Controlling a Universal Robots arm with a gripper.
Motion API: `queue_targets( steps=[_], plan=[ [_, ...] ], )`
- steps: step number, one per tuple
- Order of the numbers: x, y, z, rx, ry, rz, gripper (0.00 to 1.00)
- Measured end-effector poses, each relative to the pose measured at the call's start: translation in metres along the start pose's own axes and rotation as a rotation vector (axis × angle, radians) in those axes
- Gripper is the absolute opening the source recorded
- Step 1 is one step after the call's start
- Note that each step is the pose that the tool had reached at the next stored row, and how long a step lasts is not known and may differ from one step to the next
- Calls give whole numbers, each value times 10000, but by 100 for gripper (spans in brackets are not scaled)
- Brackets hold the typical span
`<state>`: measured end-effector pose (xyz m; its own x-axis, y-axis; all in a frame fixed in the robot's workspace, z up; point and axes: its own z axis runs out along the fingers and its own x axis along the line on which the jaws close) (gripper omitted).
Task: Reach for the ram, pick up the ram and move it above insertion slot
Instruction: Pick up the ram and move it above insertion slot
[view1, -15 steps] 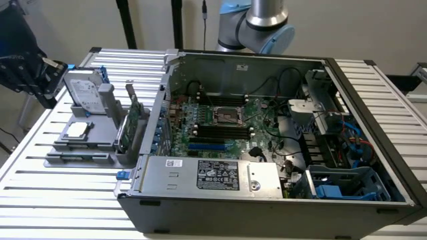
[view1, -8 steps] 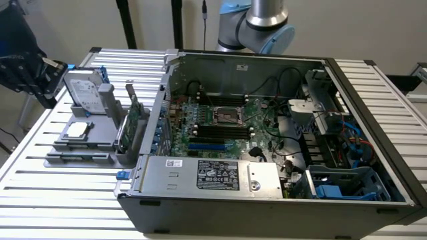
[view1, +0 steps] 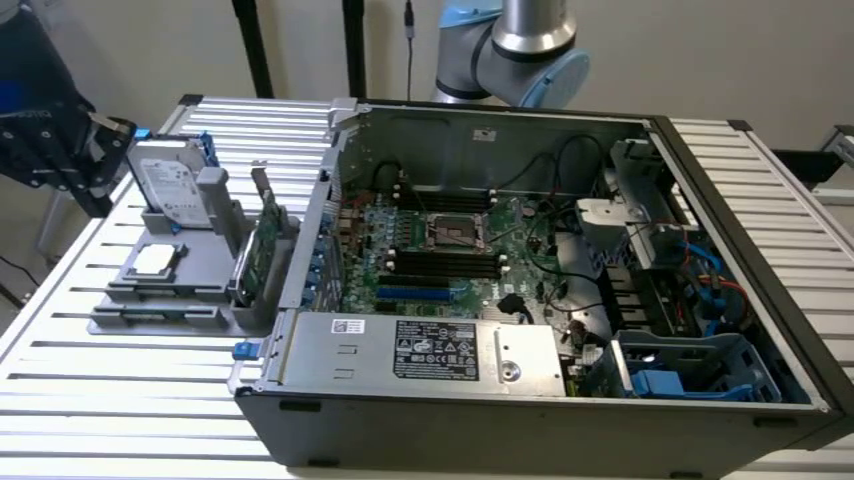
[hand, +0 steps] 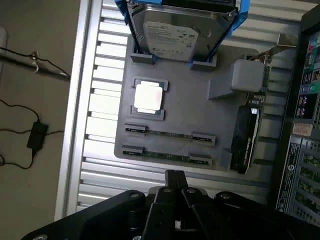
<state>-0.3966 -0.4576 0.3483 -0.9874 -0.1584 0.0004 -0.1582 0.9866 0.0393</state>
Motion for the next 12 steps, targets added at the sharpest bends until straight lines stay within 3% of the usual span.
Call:
queue_targets(
  steps=[12],
  plan=[
    [0, 0, 7, 1, 86, -2189, 11]
  ],
)
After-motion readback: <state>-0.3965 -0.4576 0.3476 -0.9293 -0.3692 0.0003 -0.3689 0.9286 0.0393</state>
